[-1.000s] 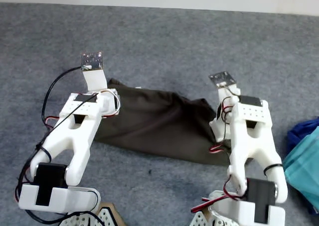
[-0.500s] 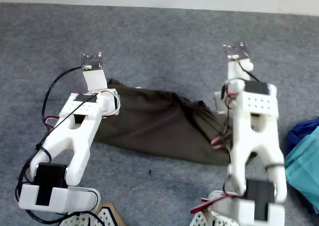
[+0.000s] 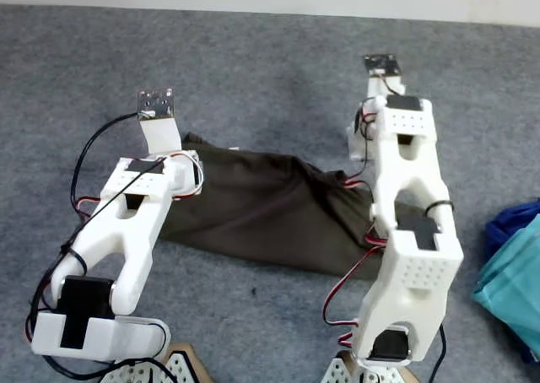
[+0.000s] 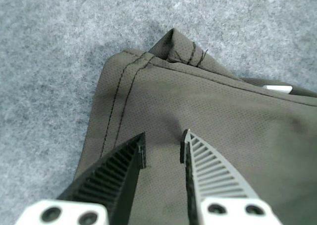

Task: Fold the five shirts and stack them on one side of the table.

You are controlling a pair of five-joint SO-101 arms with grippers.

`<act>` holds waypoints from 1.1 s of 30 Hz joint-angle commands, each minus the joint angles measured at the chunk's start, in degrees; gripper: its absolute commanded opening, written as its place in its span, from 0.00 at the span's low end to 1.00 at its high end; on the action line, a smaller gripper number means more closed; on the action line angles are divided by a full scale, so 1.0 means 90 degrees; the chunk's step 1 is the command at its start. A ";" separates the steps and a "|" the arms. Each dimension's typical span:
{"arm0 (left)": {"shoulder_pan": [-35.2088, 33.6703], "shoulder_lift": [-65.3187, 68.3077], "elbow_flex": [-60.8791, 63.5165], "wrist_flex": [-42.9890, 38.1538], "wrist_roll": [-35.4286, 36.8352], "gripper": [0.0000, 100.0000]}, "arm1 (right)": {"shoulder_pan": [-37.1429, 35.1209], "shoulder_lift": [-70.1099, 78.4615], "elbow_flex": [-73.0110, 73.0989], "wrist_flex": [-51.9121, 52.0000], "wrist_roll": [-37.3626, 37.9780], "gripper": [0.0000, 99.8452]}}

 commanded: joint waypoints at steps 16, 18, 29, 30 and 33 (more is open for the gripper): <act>0.0073 -0.0015 -0.0171 -0.0078 -0.0078 0.14 | -0.0650 -0.0855 -0.0425 0.1705 -0.0234 0.01; 0.0073 -0.0015 -0.0171 -0.0078 -0.0078 0.14 | -0.0698 -0.0982 -0.0347 0.1812 -0.0234 0.01; 0.0073 -0.0015 -0.0171 -0.0078 -0.0078 0.14 | -0.1333 -0.2799 0.2896 0.0532 -0.0215 0.01; 0.0073 -0.0015 -0.0171 -0.0078 -0.0078 0.14 | -0.1392 -0.3062 0.3238 0.0396 -0.0225 0.01; 0.0073 -0.0015 -0.0171 -0.0078 -0.0078 0.14 | -0.1460 -0.3795 0.4078 0.0024 -0.0205 0.01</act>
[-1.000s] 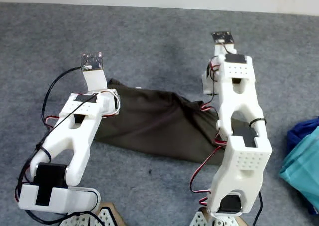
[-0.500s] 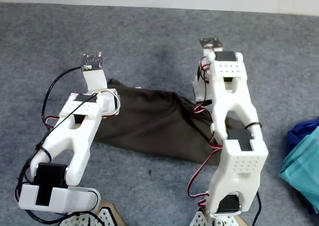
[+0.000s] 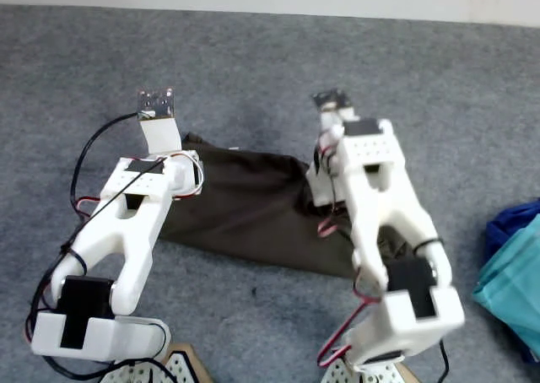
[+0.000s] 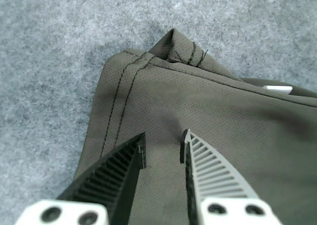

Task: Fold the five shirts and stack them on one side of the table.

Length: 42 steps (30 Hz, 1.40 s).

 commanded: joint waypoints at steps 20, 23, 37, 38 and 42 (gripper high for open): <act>0.0063 -0.0015 -0.0181 -0.0078 -0.0078 0.14 | 0.0220 -0.3150 0.1236 -0.1265 0.0127 0.01; 0.0063 -0.0015 -0.0181 -0.0078 -0.0078 0.14 | 0.0366 -0.2525 0.1158 -0.1695 0.0137 0.01; 0.0015 -0.0015 -0.0181 -0.0078 -0.0078 0.14 | 0.0571 -0.0220 0.0601 -0.1871 0.0127 0.01; 0.0015 -0.0015 -0.0181 -0.0078 -0.0078 0.14 | 0.0484 -0.0220 0.0611 -0.1773 0.0127 0.01; 0.0015 -0.0015 -0.0181 -0.0078 -0.0078 0.14 | 0.0308 -0.0181 0.0913 -0.1851 0.0127 0.01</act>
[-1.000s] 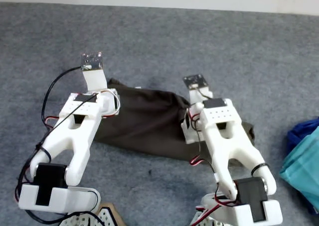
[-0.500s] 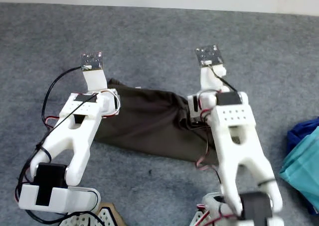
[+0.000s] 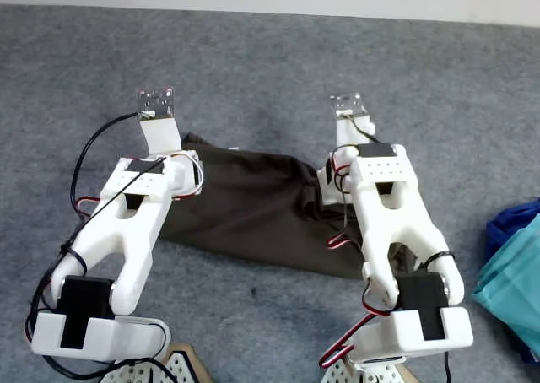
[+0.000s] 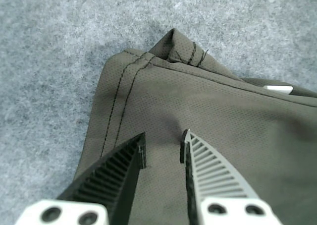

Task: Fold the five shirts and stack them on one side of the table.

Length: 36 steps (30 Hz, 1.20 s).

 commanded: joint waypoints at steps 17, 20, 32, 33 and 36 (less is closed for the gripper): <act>-0.0239 -0.0073 -0.0259 -0.0068 -0.0029 0.14 | -0.0083 -0.0601 0.0425 -0.0054 -0.0147 0.01; -0.0650 -0.0083 -0.0747 0.0352 -0.0010 0.14 | -0.0034 -0.1685 0.0474 0.0454 -0.0147 0.01; -0.1744 0.0151 -0.1988 0.3155 0.0234 0.32 | -0.0874 -0.5280 0.3424 0.0327 0.0020 0.01; -0.1792 0.0288 -0.1968 0.3057 0.0098 0.32 | -0.0874 -0.5358 0.3570 0.0249 0.0098 0.01; -0.1792 0.0972 -0.1949 0.2930 -0.0234 0.32 | -0.0864 -0.5416 0.3756 0.0112 0.0127 0.01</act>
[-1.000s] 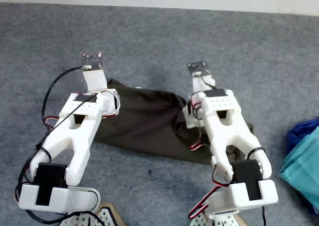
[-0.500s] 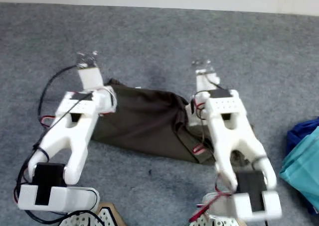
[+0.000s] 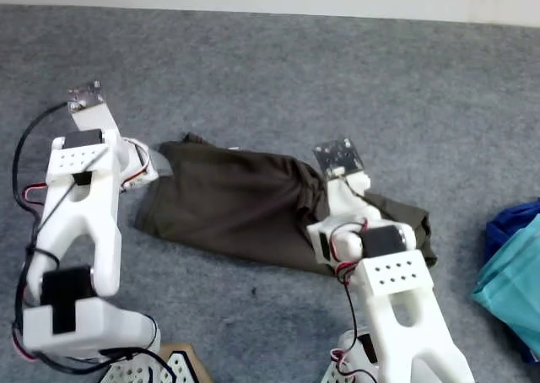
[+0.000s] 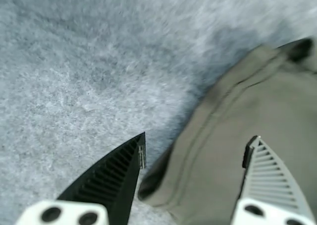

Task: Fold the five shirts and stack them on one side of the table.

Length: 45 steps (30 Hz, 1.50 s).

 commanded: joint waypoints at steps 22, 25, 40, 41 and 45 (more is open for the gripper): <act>0.1089 0.2965 -0.1753 0.0488 -0.1514 0.08 | -0.0034 -0.0278 0.0093 -0.0317 0.0088 0.01; 0.1236 0.2945 -0.1724 0.0498 -0.2032 0.02 | -0.0034 -0.0278 0.0093 -0.0317 0.0088 0.01; 0.2076 0.2222 -0.2330 0.1446 -0.2198 0.01 | -0.0034 -0.0249 0.0103 -0.0317 0.0078 0.01; 0.2242 0.2027 -0.2418 0.1651 -0.2188 0.01 | -0.0034 -0.0249 0.0103 -0.0317 0.0078 0.01; 0.3062 0.1294 -0.2437 0.2256 -0.2188 0.01 | -0.0024 -0.0249 0.0103 -0.0327 0.0078 0.01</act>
